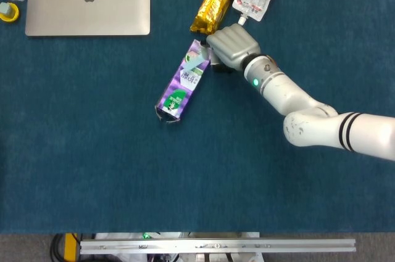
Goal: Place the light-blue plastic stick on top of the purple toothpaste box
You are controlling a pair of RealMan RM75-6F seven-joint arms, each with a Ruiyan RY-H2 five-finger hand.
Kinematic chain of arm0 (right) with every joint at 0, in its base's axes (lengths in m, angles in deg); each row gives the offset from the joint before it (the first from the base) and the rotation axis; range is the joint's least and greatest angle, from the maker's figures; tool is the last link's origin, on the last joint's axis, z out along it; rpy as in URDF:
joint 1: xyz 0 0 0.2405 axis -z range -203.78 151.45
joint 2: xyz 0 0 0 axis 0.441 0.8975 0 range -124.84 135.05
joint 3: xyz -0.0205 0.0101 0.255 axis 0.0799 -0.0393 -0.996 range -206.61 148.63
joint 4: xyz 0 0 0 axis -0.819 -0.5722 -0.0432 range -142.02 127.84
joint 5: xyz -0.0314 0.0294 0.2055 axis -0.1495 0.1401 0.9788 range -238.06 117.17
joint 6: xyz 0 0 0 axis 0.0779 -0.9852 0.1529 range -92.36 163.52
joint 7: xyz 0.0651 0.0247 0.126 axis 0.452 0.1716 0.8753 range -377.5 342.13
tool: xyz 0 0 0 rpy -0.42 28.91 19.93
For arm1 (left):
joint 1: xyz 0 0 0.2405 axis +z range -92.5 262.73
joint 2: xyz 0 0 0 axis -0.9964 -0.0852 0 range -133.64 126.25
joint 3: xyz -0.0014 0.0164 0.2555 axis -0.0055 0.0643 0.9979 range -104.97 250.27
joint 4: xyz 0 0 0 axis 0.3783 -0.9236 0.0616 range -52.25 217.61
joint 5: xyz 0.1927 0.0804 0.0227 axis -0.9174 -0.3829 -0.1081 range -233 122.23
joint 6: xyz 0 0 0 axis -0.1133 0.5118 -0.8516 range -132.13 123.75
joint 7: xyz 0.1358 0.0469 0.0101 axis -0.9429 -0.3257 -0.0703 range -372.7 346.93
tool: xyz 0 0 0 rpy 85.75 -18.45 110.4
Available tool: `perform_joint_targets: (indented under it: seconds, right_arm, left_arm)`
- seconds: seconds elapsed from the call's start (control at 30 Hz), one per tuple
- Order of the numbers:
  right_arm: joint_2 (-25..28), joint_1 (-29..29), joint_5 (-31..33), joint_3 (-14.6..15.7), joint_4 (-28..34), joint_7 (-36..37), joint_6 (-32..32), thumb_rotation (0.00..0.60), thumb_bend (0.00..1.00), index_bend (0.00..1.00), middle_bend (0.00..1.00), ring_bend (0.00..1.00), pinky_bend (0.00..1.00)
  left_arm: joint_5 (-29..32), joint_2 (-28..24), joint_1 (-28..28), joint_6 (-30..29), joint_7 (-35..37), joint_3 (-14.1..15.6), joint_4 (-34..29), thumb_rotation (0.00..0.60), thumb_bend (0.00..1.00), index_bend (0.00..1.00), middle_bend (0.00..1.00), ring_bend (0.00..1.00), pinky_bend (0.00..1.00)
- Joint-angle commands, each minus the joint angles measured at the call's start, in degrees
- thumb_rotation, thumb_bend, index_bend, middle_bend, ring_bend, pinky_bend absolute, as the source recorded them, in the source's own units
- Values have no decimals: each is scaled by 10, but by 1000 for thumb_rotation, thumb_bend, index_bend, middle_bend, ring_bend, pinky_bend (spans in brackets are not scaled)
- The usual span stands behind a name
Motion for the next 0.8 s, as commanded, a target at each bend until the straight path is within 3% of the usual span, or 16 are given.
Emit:
perform_joint_targets:
  seconds: [0.03, 0.8]
  right_arm:
    - [2, 1, -2, -4, 3, 3, -2, 428, 1000, 394, 1000, 1000, 1000]
    - [1, 2, -13, -16, -2, 15, 1, 427, 1000, 394, 1000, 1000, 1000]
  left_arm:
    - [0, 0, 0, 0, 1, 0, 0, 600, 258, 206, 143, 143, 101]
    - [2, 0, 0, 2, 1, -1, 1, 600, 258, 206, 143, 143, 101]
